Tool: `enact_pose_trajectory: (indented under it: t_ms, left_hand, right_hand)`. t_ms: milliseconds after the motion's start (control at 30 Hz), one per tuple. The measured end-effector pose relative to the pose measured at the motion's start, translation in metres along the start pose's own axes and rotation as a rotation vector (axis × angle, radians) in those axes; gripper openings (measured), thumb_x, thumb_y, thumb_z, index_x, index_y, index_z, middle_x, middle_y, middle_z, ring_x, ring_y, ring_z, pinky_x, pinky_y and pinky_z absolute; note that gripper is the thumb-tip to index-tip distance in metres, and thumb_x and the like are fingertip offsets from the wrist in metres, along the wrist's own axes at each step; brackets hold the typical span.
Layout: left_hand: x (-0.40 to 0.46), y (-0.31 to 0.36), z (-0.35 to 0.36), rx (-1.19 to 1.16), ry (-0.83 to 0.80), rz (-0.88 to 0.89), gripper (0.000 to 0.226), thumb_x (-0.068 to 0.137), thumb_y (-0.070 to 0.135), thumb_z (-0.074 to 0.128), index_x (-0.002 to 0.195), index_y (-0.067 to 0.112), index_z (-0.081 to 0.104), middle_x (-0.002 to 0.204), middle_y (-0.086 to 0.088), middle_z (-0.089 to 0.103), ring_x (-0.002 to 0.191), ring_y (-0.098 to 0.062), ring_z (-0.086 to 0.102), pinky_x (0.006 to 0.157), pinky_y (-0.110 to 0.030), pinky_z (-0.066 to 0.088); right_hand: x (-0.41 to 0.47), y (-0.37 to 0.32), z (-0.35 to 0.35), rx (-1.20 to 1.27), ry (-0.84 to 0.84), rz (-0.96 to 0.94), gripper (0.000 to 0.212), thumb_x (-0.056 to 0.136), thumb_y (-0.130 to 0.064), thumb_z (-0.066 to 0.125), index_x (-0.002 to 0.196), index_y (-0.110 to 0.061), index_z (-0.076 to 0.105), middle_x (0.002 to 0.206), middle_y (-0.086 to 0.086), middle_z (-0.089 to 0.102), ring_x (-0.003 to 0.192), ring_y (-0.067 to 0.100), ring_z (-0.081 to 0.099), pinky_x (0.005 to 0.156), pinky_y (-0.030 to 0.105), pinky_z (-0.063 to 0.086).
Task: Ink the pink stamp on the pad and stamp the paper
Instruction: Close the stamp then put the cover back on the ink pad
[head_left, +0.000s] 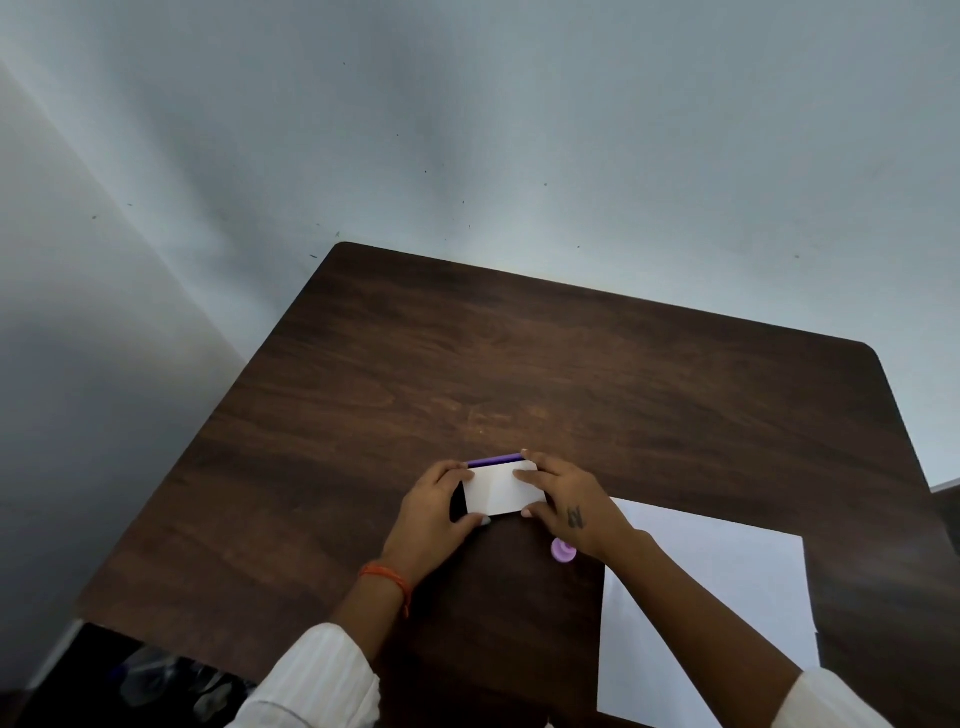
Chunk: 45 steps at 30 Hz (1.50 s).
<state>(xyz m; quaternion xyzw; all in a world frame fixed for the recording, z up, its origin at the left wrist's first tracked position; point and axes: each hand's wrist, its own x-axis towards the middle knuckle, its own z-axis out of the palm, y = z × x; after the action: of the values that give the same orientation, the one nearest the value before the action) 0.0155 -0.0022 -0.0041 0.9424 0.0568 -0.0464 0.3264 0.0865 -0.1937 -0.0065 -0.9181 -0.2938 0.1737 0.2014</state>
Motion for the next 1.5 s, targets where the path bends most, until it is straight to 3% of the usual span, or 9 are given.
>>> enact_pose_trajectory:
  t_ms: [367,767,1067,1233,1500]
  left_hand:
    - [-0.002,-0.003,-0.002,0.019,-0.019,0.019,0.056,0.076,0.034,0.070,0.126,0.019,0.048,0.137,0.001,0.043,0.125,-0.013,0.039,0.106,-0.029,0.035]
    - [-0.003,-0.009,0.001,0.044,0.033,0.035,0.054,0.072,0.042,0.071,0.119,0.024,0.051,0.131,0.004,0.044,0.122,-0.009,0.035,0.097,-0.018,0.025]
    - [-0.002,-0.008,0.005,0.015,0.010,0.014,0.057,0.074,0.037,0.071,0.123,0.023,0.048,0.134,0.003,0.042,0.121,-0.009,0.038,0.097,-0.018,0.029]
    - [-0.002,-0.010,0.005,-0.013,0.013,-0.029,0.072,0.073,0.036,0.073,0.134,0.021,0.038,0.142,0.001,0.036,0.128,-0.013,0.036,0.105,-0.027,0.033]
    - [-0.001,-0.010,0.006,0.003,0.007,-0.053,0.073,0.074,0.035,0.072,0.136,0.020,0.036,0.144,0.001,0.035,0.130,-0.014,0.033,0.109,-0.032,0.032]
  right_hand:
    - [-0.006,-0.003,0.001,0.043,0.049,-0.005,0.043,0.086,-0.024,0.059,0.128,-0.019,0.050,0.149,0.003,0.036,0.135,0.019,0.033,0.110,0.028,0.028]
    - [-0.005,-0.002,0.000,0.061,0.080,-0.014,0.041,0.083,-0.021,0.064,0.123,-0.018,0.055,0.145,0.004,0.041,0.133,0.019,0.038,0.102,0.019,0.024]
    - [-0.005,-0.001,0.001,0.062,0.039,0.023,0.042,0.084,-0.022,0.063,0.125,-0.019,0.053,0.145,0.004,0.041,0.133,0.018,0.037,0.108,0.025,0.028]
    - [-0.001,-0.002,-0.005,0.012,-0.003,-0.007,0.043,0.085,-0.021,0.060,0.127,-0.019,0.051,0.146,0.004,0.040,0.133,0.019,0.036,0.110,0.028,0.029]
    - [0.007,-0.005,-0.008,-0.036,-0.037,0.013,0.063,0.079,-0.026,0.068,0.134,-0.022,0.039,0.149,0.003,0.035,0.135,0.022,0.033,0.110,0.035,0.029]
